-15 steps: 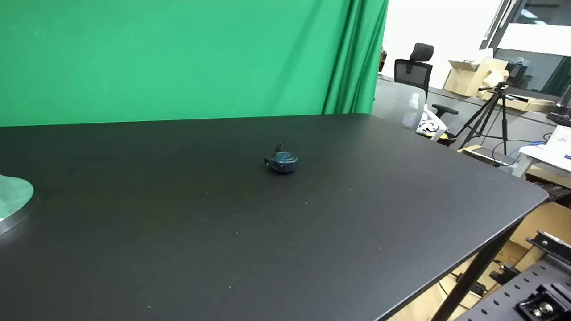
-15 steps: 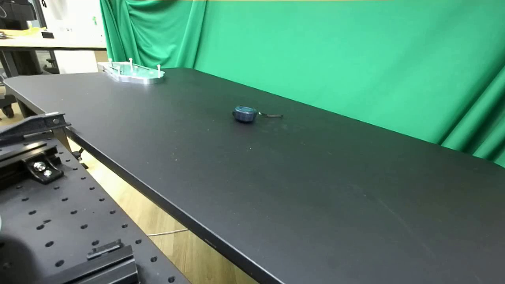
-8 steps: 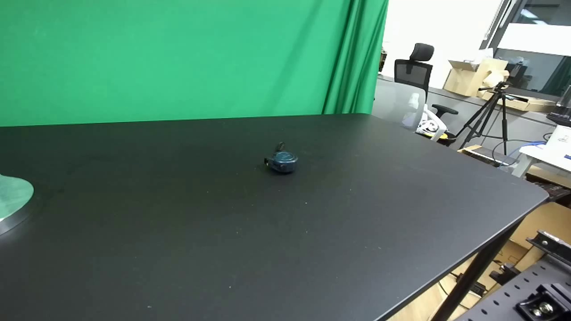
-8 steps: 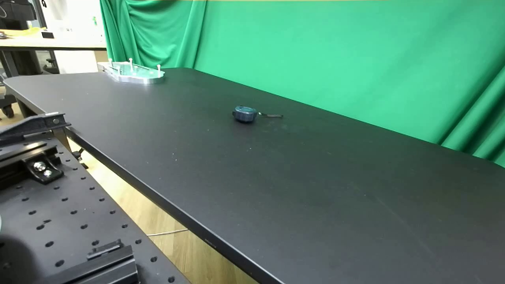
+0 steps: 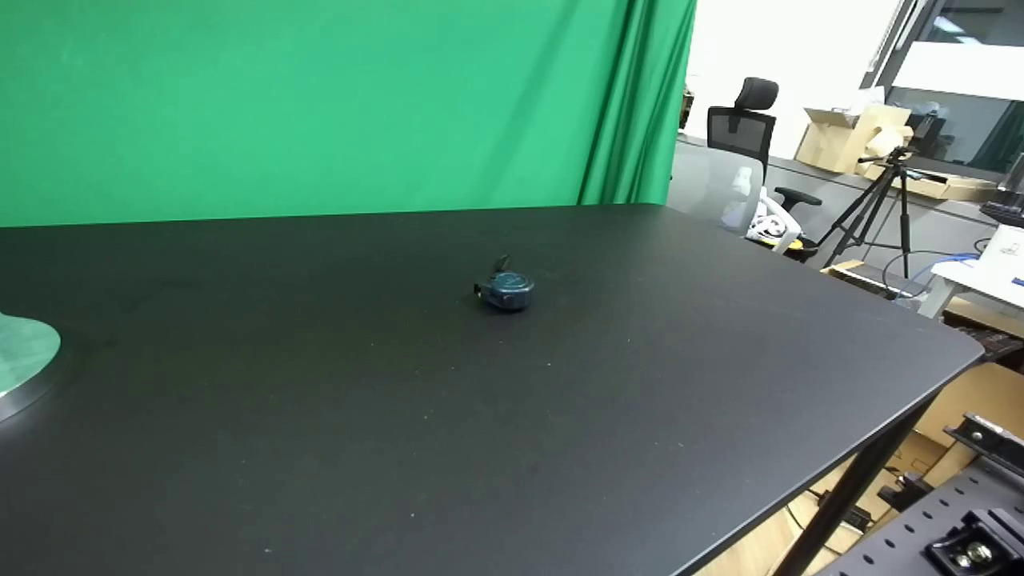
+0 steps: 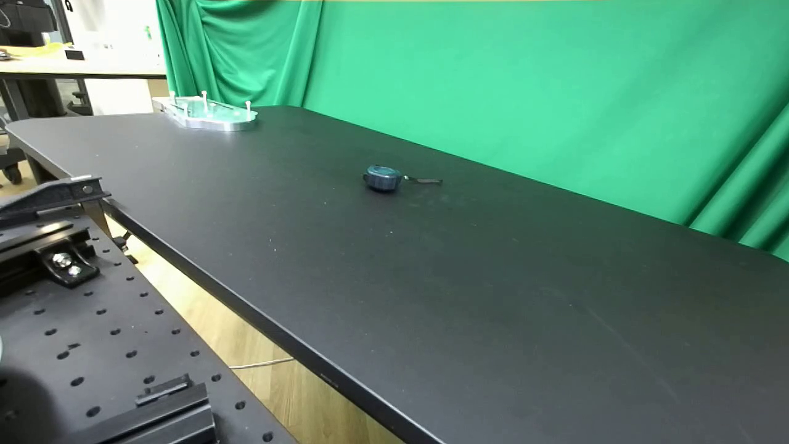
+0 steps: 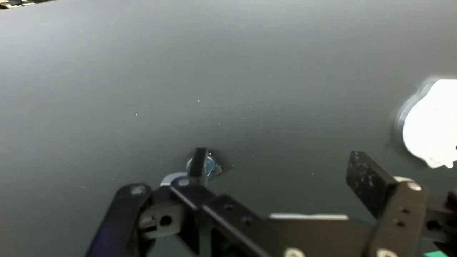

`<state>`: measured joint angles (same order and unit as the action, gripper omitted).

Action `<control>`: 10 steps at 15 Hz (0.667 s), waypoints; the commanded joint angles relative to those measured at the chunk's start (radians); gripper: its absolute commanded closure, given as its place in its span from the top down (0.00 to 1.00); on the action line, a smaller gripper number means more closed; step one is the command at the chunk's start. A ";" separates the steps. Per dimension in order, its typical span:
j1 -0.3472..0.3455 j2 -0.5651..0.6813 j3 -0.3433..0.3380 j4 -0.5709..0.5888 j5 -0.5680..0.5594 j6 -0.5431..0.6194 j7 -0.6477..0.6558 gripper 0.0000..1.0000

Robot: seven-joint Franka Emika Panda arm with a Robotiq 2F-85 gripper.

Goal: Move the tape measure from left to right.

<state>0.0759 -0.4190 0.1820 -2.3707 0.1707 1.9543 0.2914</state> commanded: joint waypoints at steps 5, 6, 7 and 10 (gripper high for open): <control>-0.095 0.198 0.013 0.018 -0.138 0.242 0.338 1.00; -0.104 0.223 0.009 0.020 -0.162 0.247 0.384 1.00; -0.108 0.245 0.004 0.024 -0.178 0.240 0.430 1.00; -0.087 0.248 -0.025 0.001 -0.169 0.245 0.408 1.00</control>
<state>-0.0353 -0.1714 0.1810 -2.3712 0.0061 2.2016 0.6973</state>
